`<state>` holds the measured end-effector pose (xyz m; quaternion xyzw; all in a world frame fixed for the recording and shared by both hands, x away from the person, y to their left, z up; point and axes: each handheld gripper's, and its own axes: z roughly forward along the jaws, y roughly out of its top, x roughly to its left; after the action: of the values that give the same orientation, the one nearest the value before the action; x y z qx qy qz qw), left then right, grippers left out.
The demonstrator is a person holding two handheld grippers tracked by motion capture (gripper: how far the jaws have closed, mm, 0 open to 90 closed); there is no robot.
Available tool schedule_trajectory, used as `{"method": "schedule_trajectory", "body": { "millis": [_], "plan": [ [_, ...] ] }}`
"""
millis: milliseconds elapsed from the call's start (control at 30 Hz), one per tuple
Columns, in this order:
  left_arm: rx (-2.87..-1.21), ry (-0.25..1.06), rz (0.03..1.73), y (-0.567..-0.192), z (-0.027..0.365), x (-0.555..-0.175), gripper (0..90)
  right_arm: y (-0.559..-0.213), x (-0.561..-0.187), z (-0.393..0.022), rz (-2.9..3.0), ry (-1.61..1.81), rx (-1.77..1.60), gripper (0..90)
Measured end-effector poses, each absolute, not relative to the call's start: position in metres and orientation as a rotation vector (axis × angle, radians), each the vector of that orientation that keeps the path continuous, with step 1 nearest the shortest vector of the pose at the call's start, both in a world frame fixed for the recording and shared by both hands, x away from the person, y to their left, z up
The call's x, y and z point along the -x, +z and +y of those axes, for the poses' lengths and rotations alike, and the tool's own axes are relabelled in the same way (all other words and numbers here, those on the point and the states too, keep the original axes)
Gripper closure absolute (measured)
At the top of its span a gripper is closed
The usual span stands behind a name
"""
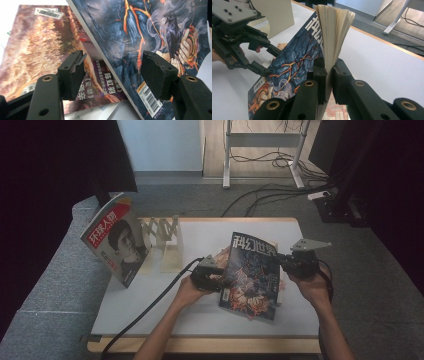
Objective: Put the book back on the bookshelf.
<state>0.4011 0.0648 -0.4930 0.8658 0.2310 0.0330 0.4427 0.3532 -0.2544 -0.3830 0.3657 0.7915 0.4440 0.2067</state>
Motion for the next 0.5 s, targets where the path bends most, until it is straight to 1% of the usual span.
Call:
{"method": "schedule_trajectory", "body": {
  "millis": [133,267,400,500],
  "plan": [
    [-2.17,0.047,0.53,-0.4917,0.06,-0.4023,36.5,-0.3829,-0.353,-0.2545,2.206,1.241,-1.007,81.1],
    [-2.182,0.019,0.524,-0.4904,0.0577,-0.4009,44.4,-0.3828,-0.3527,-0.2549,2.209,1.245,-0.998,81.0],
    [-2.19,0.03,0.529,-0.4889,0.0582,-0.4002,47.3,-0.3823,-0.3526,-0.2543,2.209,1.251,-0.999,81.0],
    [-2.191,0.028,0.538,-0.4864,0.0607,-0.4008,52.3,-0.3817,-0.3531,-0.255,2.21,1.266,-0.997,81.1]
  ]
}}
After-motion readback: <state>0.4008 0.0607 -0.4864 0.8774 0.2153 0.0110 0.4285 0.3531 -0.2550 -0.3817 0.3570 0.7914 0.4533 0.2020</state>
